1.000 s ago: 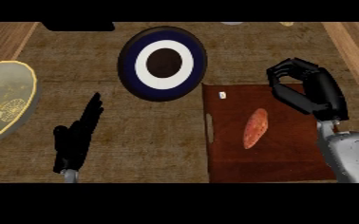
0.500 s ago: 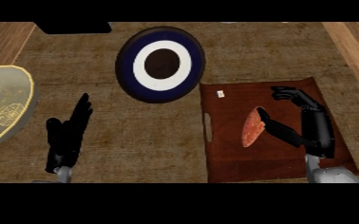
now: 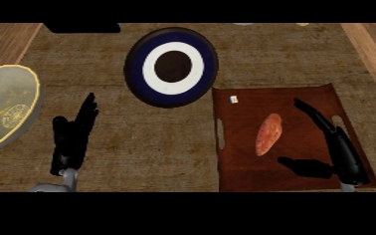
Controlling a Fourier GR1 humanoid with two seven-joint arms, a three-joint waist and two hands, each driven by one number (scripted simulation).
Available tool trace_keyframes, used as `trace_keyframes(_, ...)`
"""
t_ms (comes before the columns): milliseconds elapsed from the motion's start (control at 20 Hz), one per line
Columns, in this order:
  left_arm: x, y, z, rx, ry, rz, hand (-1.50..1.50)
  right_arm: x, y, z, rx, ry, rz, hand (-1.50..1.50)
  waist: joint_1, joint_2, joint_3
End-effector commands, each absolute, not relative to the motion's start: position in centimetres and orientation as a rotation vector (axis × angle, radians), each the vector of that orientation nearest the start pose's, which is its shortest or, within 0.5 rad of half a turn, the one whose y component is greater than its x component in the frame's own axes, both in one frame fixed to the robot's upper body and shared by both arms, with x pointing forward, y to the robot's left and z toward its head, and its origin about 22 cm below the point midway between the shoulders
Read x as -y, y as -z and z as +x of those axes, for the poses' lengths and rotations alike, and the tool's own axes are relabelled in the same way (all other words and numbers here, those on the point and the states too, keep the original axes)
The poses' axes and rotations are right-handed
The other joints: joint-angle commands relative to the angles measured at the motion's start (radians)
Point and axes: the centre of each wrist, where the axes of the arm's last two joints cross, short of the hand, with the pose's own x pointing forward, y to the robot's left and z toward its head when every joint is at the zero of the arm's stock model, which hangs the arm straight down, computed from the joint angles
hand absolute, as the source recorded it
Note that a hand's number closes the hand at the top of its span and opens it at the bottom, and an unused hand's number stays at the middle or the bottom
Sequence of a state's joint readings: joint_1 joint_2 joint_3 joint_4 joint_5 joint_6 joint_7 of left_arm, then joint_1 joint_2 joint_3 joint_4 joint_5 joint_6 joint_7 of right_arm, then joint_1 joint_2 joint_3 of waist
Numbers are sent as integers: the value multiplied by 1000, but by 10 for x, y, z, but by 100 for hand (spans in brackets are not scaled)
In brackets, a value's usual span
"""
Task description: Pick the sweet potato from the tray and place it in the plate
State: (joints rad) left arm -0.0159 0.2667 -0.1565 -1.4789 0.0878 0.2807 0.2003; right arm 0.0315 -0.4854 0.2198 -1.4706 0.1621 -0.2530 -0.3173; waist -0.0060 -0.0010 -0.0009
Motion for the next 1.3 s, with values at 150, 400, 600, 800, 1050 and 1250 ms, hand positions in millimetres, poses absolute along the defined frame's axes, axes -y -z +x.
trace_keyframes(150, -249, 12, 247, 1279, 25, 252, 0, 300, -38, 234, 1499, -885, -666, -150, 2, -1, -2)
trace_keyframes(400, -262, 10, 254, 1290, 30, 258, 0, 290, -61, 249, 1263, -1051, -589, -150, 7, 1, -2)
trace_keyframes(600, -264, 11, 255, 1284, 28, 253, 0, 269, -72, 264, 1144, -1102, -541, -150, 12, 2, 0)
trace_keyframes(800, -250, 9, 250, 1298, 28, 241, 0, 255, -39, 272, 1120, -1103, -507, -150, 11, 2, 1)
trace_keyframes(1050, -255, 10, 244, 1287, 22, 254, 0, 232, -47, 287, 1091, -1112, -509, -150, 11, 1, 1)
trace_keyframes(1250, -246, 4, 245, 1272, 21, 230, 0, 255, -49, 273, 1090, -1096, -508, -150, 6, 0, 1)
